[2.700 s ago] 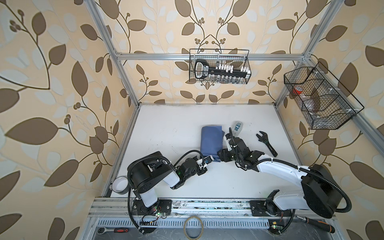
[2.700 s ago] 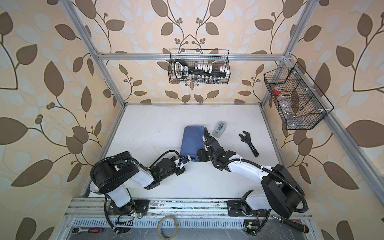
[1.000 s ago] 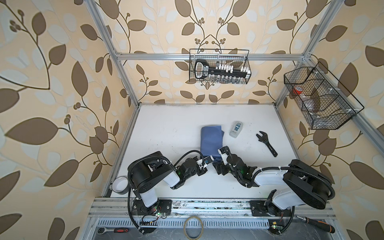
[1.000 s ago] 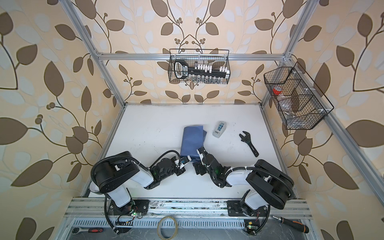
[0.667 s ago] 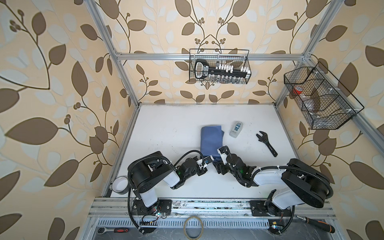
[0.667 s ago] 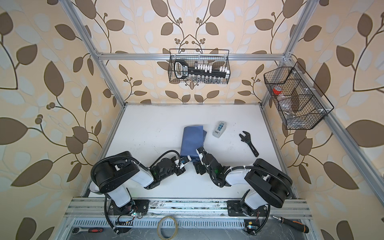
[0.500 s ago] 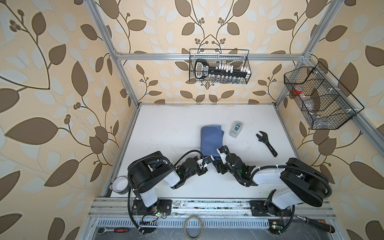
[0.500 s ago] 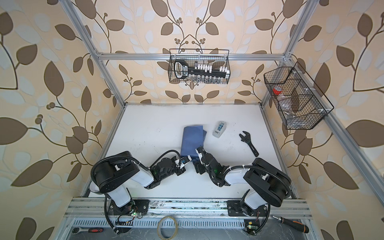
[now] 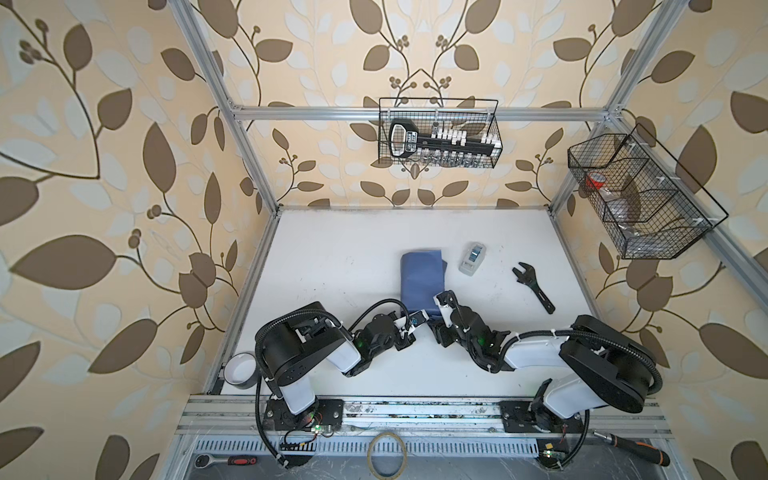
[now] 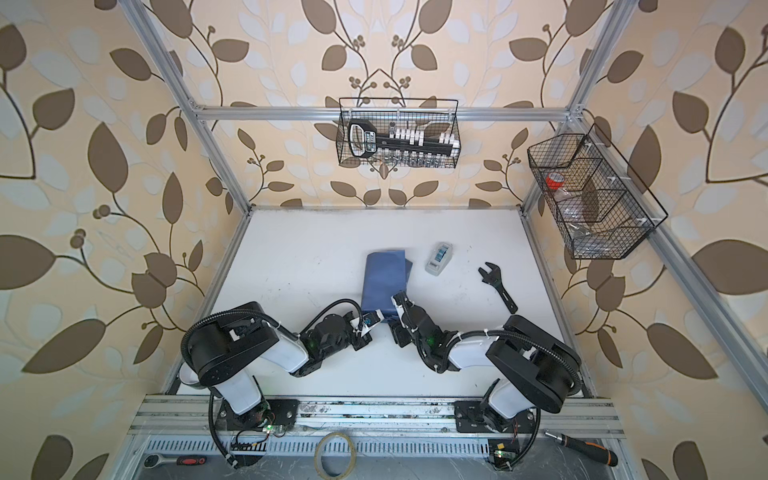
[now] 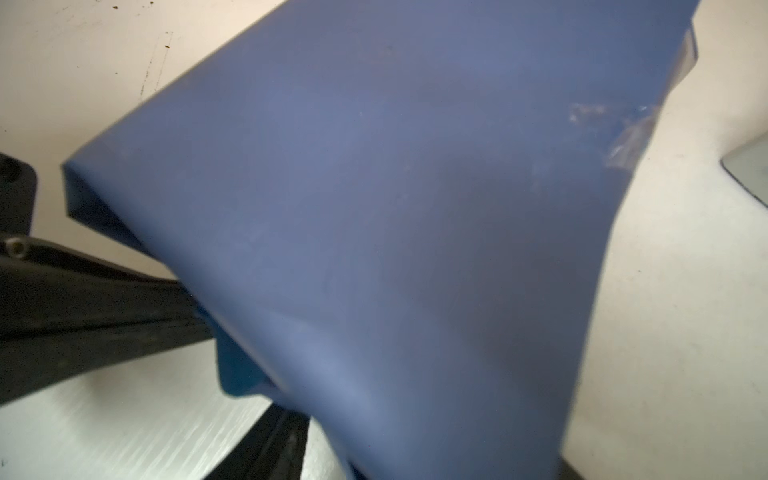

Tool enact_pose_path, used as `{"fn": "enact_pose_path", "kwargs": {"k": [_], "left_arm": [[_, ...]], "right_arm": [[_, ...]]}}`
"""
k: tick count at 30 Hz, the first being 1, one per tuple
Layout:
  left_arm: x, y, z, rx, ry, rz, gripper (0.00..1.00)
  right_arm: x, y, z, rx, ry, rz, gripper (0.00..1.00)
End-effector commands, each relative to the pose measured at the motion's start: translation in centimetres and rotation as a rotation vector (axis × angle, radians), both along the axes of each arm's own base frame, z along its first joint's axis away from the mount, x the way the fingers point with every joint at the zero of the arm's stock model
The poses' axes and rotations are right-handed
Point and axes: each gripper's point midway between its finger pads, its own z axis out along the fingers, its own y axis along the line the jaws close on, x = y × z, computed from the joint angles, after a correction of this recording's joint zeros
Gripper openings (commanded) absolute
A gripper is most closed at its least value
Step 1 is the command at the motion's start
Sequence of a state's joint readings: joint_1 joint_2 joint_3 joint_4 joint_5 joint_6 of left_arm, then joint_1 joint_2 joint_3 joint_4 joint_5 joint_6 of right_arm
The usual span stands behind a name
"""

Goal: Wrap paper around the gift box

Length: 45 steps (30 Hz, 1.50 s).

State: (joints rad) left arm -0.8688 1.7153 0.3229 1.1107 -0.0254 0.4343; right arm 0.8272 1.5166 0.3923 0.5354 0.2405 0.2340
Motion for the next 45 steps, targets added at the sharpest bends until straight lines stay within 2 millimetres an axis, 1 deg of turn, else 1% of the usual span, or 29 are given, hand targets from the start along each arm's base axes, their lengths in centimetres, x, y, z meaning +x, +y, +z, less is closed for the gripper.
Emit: {"fn": "enact_pose_path", "kwargs": {"k": [1,4,7,11,20,29,31,32,33,36,37,39,41,43,44,45], "left_arm": [[0.4,-1.0,1.8,-0.058,-0.02,-0.021,0.0],[0.4,-1.1,2.0,-0.06,-0.021,-0.024,0.0],[0.3,-1.1,2.0,-0.056,-0.016,-0.031,0.05],[0.3,-1.2,2.1,-0.058,-0.015,-0.033,0.08],[0.0,-1.0,2.8,-0.062,-0.012,-0.042,0.23],[-1.1,-0.5,4.5,-0.052,-0.028,-0.076,0.36],[-1.4,-0.1,5.1,-0.055,-0.052,-0.08,0.43],[-1.4,0.1,5.1,-0.046,-0.058,-0.075,0.46],[-1.4,0.3,6.3,-0.061,-0.089,-0.074,0.5],[-1.3,0.7,7.0,-0.036,-0.135,-0.067,0.6],[-1.2,0.9,7.2,-0.025,-0.153,-0.063,0.66],[-1.1,1.0,7.0,0.012,-0.186,-0.072,0.72],[-0.9,1.2,6.8,0.038,-0.213,-0.085,0.75],[-0.8,1.2,6.3,0.065,-0.224,-0.113,0.82],[-0.7,1.3,5.9,0.078,-0.222,-0.124,0.9],[-0.5,1.5,5.7,0.085,-0.222,-0.126,0.92]], "right_arm": [[0.7,0.6,1.0,0.004,-0.04,0.004,0.62],[0.8,0.6,1.0,0.003,-0.042,0.0,0.61],[0.9,0.6,1.0,0.002,-0.043,-0.004,0.61],[0.9,0.4,1.0,0.0,-0.043,-0.01,0.6],[0.9,0.4,1.1,0.001,-0.045,-0.016,0.59],[0.9,0.3,1.1,0.003,-0.046,-0.02,0.58],[1.0,0.2,1.1,0.003,-0.047,-0.022,0.58],[0.9,0.2,1.1,0.003,-0.047,-0.023,0.59],[1.0,0.2,1.1,0.002,-0.046,-0.023,0.58],[1.0,0.2,1.1,0.005,-0.047,-0.024,0.58],[1.0,0.1,1.1,0.004,-0.046,-0.026,0.58],[1.0,0.1,1.1,0.005,-0.047,-0.026,0.58],[1.0,0.2,1.1,0.006,-0.047,-0.026,0.58],[1.1,0.1,1.1,0.008,-0.047,-0.028,0.57],[1.0,0.1,1.1,0.006,-0.047,-0.027,0.57],[1.0,0.1,1.1,0.006,-0.047,-0.027,0.56]]}}
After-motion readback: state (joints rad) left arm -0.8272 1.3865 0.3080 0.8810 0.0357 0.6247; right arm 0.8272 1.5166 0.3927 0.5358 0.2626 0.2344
